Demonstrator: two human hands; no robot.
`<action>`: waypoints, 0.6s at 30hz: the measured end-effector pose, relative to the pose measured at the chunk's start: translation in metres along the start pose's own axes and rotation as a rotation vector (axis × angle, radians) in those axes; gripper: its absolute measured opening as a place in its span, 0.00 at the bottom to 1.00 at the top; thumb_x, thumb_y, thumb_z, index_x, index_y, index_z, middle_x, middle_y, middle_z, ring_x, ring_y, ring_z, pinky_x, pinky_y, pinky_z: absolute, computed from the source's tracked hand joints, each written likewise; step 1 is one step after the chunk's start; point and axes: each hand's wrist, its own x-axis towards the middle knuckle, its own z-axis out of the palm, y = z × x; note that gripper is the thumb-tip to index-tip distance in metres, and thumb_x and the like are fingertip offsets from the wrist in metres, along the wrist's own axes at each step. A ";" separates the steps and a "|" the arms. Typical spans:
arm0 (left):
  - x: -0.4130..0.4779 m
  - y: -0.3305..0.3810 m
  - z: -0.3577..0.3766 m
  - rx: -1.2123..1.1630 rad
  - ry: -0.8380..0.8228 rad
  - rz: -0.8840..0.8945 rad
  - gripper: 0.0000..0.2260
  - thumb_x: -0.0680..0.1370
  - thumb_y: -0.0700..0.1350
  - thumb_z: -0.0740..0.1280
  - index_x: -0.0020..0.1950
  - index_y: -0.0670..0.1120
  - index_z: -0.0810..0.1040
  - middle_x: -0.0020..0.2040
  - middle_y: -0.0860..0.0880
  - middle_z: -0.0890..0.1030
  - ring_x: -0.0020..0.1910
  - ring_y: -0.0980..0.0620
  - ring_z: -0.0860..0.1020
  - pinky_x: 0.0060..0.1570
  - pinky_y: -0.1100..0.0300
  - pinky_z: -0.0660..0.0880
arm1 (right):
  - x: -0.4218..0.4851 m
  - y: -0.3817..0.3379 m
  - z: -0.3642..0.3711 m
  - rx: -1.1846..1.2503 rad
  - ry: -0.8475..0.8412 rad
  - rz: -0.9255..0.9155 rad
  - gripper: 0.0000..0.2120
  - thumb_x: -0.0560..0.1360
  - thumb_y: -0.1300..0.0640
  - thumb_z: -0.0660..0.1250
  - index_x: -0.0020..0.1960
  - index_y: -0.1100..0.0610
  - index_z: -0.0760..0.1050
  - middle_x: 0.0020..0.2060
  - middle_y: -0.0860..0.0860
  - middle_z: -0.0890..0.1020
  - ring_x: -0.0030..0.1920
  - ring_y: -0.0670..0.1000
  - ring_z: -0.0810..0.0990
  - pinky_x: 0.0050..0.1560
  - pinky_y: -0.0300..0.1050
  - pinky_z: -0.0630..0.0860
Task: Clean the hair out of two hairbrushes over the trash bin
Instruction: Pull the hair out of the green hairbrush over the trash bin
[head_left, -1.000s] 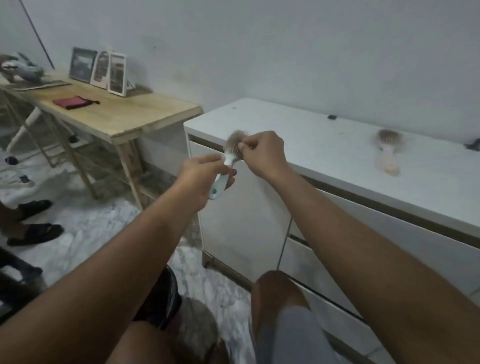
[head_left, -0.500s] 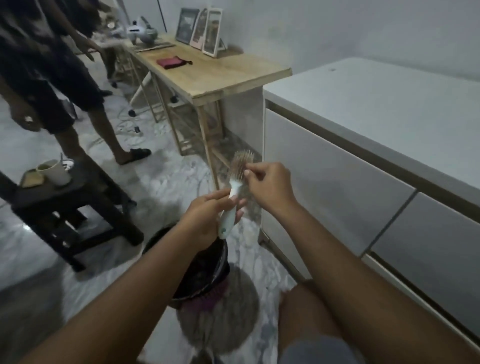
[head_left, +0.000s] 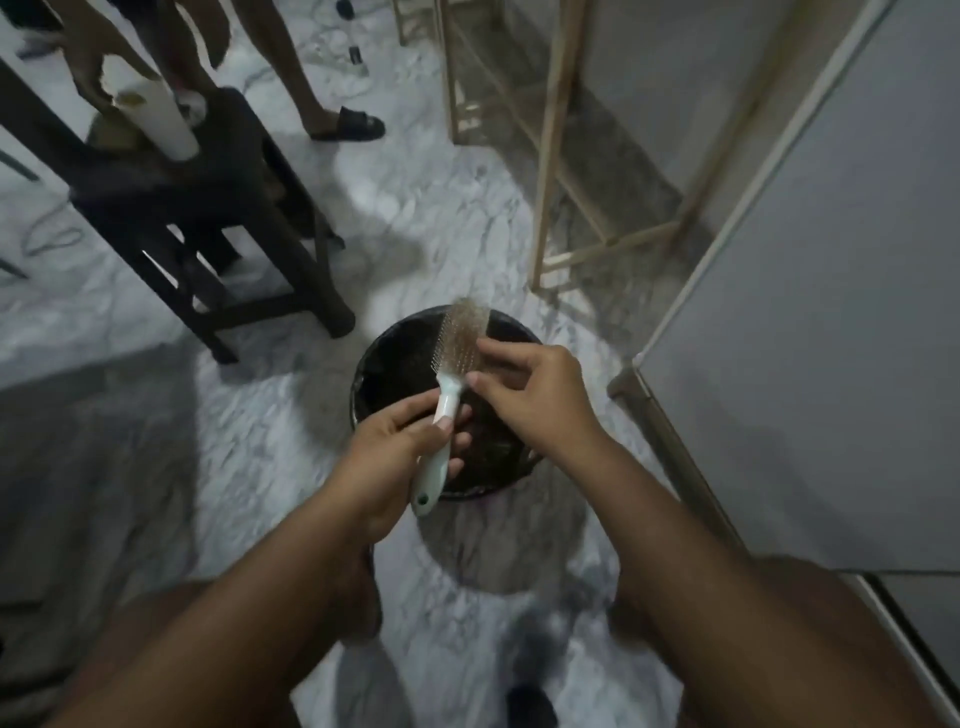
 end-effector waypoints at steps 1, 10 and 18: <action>0.008 -0.008 -0.011 0.003 0.011 0.004 0.16 0.80 0.35 0.65 0.67 0.47 0.77 0.55 0.48 0.87 0.48 0.49 0.84 0.40 0.58 0.82 | 0.007 0.008 0.012 -0.024 0.020 -0.007 0.19 0.72 0.60 0.77 0.62 0.56 0.82 0.55 0.50 0.86 0.51 0.42 0.85 0.59 0.37 0.80; 0.065 -0.042 -0.044 -0.026 0.068 -0.015 0.17 0.81 0.38 0.65 0.65 0.55 0.77 0.53 0.54 0.87 0.42 0.54 0.79 0.37 0.57 0.78 | 0.050 0.049 0.041 -0.134 -0.007 -0.037 0.04 0.74 0.60 0.75 0.48 0.55 0.86 0.37 0.48 0.87 0.39 0.44 0.87 0.47 0.48 0.85; 0.079 -0.052 -0.059 -0.045 0.252 -0.048 0.18 0.82 0.38 0.62 0.71 0.49 0.75 0.54 0.52 0.85 0.39 0.54 0.75 0.32 0.62 0.75 | 0.086 0.035 0.035 -0.333 -0.120 -0.030 0.04 0.75 0.60 0.73 0.43 0.54 0.85 0.33 0.48 0.86 0.35 0.44 0.86 0.41 0.38 0.82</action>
